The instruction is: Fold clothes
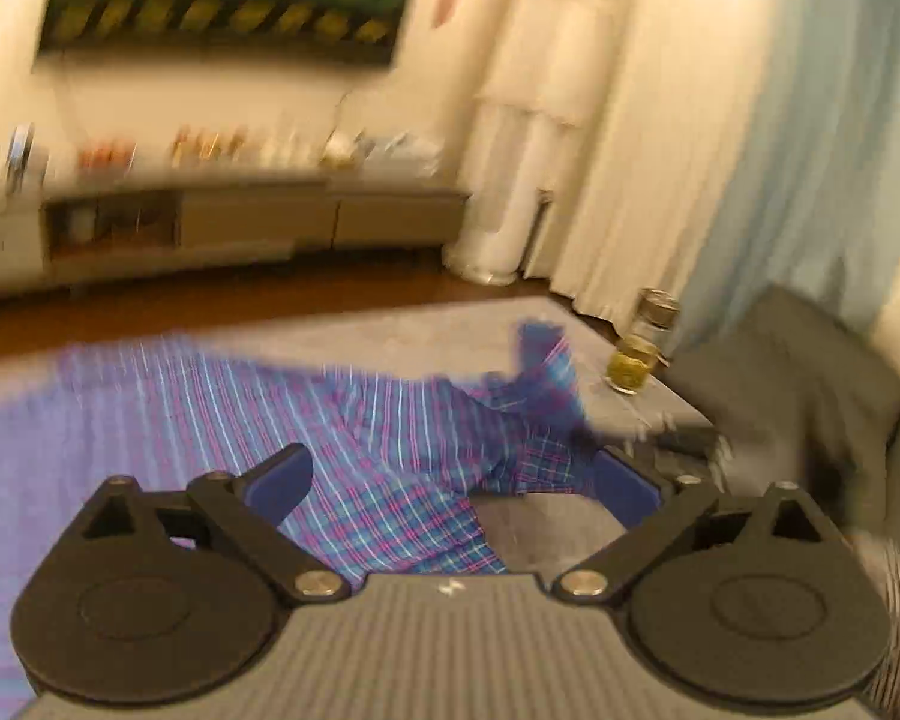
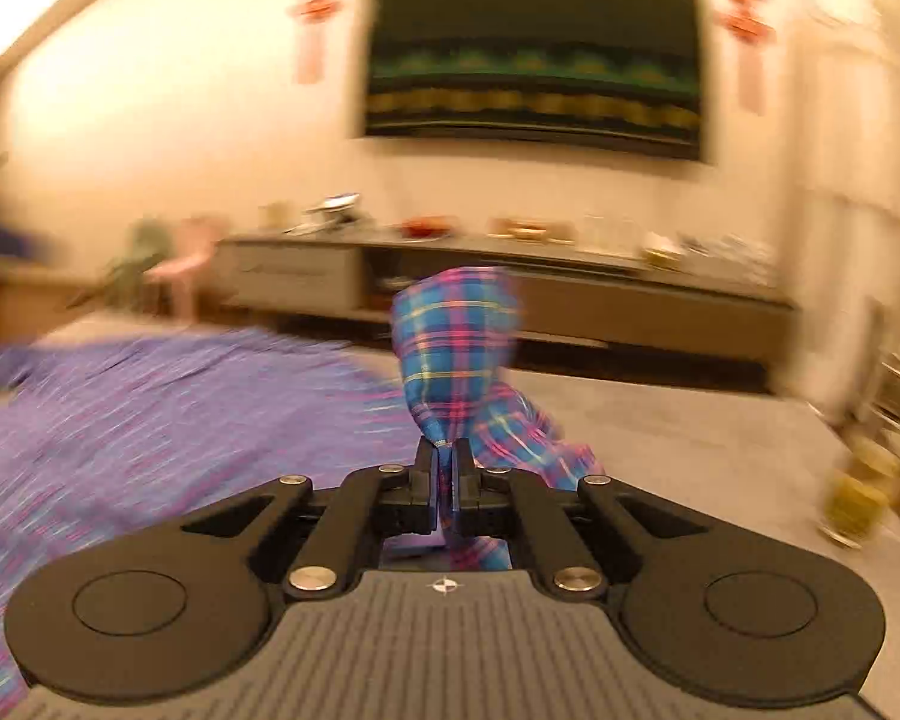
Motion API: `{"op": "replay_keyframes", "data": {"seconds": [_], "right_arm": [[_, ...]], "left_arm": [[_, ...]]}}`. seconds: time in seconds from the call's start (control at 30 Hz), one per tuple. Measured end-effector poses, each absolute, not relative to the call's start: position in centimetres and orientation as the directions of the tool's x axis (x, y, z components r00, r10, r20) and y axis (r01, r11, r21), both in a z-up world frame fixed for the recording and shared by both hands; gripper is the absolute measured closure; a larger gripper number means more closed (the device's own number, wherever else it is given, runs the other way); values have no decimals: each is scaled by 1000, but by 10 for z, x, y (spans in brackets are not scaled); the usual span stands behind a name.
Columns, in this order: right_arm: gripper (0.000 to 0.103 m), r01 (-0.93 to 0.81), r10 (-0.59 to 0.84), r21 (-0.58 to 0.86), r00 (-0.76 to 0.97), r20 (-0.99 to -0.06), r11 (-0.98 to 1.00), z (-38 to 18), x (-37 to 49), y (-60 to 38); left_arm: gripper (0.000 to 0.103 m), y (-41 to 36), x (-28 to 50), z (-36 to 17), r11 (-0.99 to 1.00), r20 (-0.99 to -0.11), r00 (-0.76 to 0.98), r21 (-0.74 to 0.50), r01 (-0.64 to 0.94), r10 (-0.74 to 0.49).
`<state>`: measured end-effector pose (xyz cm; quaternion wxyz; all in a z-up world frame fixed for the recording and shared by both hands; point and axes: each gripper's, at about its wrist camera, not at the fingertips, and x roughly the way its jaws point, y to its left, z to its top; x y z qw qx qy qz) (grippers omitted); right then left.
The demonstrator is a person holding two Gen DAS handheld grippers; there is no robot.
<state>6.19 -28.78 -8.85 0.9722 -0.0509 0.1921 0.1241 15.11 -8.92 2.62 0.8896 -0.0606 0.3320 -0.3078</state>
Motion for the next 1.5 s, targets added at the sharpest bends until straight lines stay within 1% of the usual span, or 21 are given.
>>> {"op": "replay_keyframes", "data": {"seconds": [0.1,0.2,0.3,0.33,0.37,0.4,0.43,0.6,0.63,0.67,0.73,0.8,0.93,1.03,1.17,1.23,1.27,1.3,1.33,1.4,1.5], "right_arm": [[100,-348,258,-143,864,-433,926,-104,57,-240],[100,-386,249,-218,846,-472,897,-121,58,-220],[100,-391,252,-220,843,-474,894,-121,60,-219],[100,-394,260,-206,841,-475,896,-120,61,-220],[100,-397,268,-192,838,-476,898,-119,61,-221],[100,-399,277,-177,835,-477,899,-117,61,-222],[100,-402,285,-163,832,-477,901,-116,62,-223],[99,-412,308,-124,821,-481,903,-118,60,-229],[93,-411,313,-113,819,-481,904,-118,58,-232],[84,-411,317,-101,817,-482,906,-117,55,-235],[30,-407,322,-74,810,-490,910,-115,52,-243],[10,-396,318,-42,793,-519,917,-109,47,-252],[10,-311,307,101,740,-598,945,-104,25,-285],[10,-216,313,227,691,-651,949,-122,-29,-299],[10,-155,248,194,637,-730,969,-144,-86,-288],[14,-174,242,170,620,-747,970,-144,-101,-276],[19,-188,252,172,603,-757,967,-144,-104,-270],[31,-196,226,133,606,-763,972,-145,-105,-264],[60,-202,199,92,610,-767,975,-145,-105,-257],[99,-215,181,55,626,-758,975,-137,-103,-251],[102,-264,164,-32,684,-711,964,-113,-104,-231]], "left_arm": [[0,-96,178,-12,758,-546,525,-465,458,-653],[0,-103,192,-39,755,-557,513,-533,382,-653],[0,-107,205,-61,745,-568,495,-589,313,-657],[7,-109,210,-68,742,-573,487,-603,295,-659],[15,-110,214,-73,741,-577,483,-609,282,-659],[47,-112,219,-77,744,-583,481,-610,274,-655],[100,-116,224,-82,755,-597,480,-602,260,-642],[103,-118,231,-76,805,-615,538,-542,242,-576],[103,-113,231,-68,809,-603,561,-536,243,-567],[103,-107,230,-58,813,-586,588,-529,244,-558],[103,-93,228,-37,819,-549,639,-519,246,-539],[103,-70,230,-15,840,-518,699,-493,228,-493],[103,-21,251,14,895,-509,775,-419,157,-374],[103,1,278,26,917,-509,800,-379,122,-317],[103,4,304,44,923,-491,812,-359,141,-315],[103,0,308,52,931,-493,809,-323,170,-319],[103,-5,308,55,935,-494,808,-302,187,-322],[103,-9,308,59,938,-493,809,-284,198,-320],[103,-12,308,63,942,-490,814,-268,202,-314],[103,-14,307,70,947,-474,828,-249,202,-301],[103,-5,307,87,960,-445,857,-218,176,-258]]}}
